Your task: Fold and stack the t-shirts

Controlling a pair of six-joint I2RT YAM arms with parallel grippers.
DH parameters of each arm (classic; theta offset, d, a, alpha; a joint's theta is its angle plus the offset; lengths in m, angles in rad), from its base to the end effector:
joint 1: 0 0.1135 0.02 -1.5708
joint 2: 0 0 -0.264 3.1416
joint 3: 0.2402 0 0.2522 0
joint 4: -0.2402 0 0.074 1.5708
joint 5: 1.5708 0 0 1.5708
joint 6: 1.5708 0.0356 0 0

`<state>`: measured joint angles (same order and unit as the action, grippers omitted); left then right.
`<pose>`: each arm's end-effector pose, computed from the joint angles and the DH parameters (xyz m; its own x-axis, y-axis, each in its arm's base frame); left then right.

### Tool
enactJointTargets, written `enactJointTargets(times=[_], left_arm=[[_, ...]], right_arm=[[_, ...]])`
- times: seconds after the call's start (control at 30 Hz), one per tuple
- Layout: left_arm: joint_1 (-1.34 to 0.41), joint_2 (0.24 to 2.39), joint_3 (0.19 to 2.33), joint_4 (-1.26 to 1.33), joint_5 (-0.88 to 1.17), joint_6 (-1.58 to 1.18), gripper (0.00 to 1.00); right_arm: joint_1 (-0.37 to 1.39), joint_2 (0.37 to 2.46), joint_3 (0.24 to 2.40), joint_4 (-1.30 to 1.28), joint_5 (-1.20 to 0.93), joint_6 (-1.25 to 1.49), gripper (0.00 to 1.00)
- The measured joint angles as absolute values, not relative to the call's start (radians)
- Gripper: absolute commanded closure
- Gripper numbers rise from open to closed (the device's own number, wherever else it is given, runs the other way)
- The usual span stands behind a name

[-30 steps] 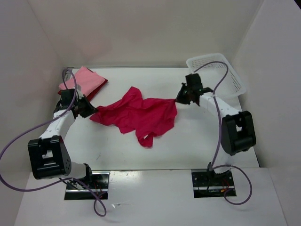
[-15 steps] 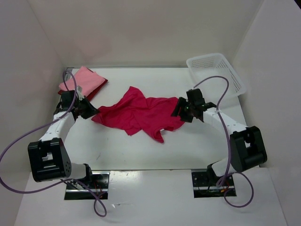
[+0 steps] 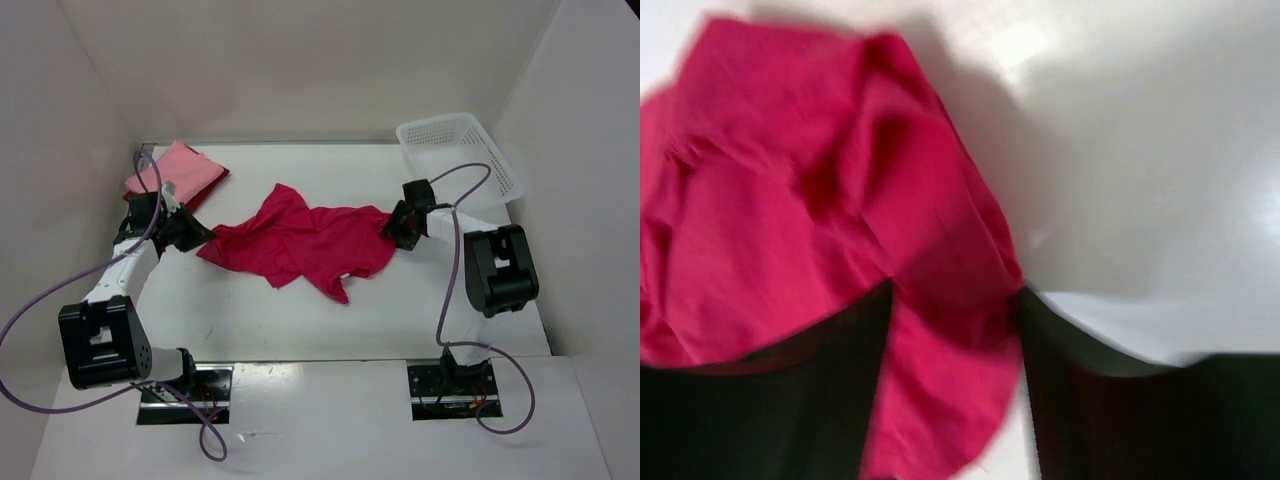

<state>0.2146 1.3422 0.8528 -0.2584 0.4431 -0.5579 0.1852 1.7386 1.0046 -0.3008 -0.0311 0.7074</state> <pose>0.2792 0.0452 0.2362 -0.6244 -0.6256 -0.4677 -0.2544 0.7290 -0.6355 0.3361 0.0641 0.1600 -0.7720 0.5162 -0.3708 0.3974 0.8474 0.3522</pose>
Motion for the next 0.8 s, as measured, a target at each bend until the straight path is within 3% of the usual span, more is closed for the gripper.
enactJointTargets(times=[0.07, 0.1, 0.23, 0.37, 0.6, 0.8], left_arm=[[0.215, 1.328, 0.856, -0.258, 0.457, -0.559, 0.95], [0.215, 1.319, 0.858, -0.259, 0.463, -0.564, 0.95], [0.215, 1.272, 0.880, -0.271, 0.482, -0.588, 0.95], [0.215, 1.209, 0.958, -0.312, 0.502, -0.617, 0.95], [0.253, 1.113, 1.144, -0.315, 0.558, -0.699, 0.95], [0.302, 1.118, 1.353, -0.385, 0.562, -0.723, 0.96]], right_arm=[[0.185, 1.800, 1.063, -0.285, -0.037, 0.704, 0.79], [0.185, 1.822, 1.082, -0.280, -0.041, 0.708, 1.00], [0.196, 1.815, 1.102, -0.285, -0.049, 0.710, 1.00], [0.237, 1.609, 1.143, -0.376, -0.049, 0.678, 1.00], [0.262, 1.221, 1.662, -0.522, -0.087, 0.603, 1.00], [0.264, 1.147, 2.032, -0.614, -0.151, 0.577, 0.99]])
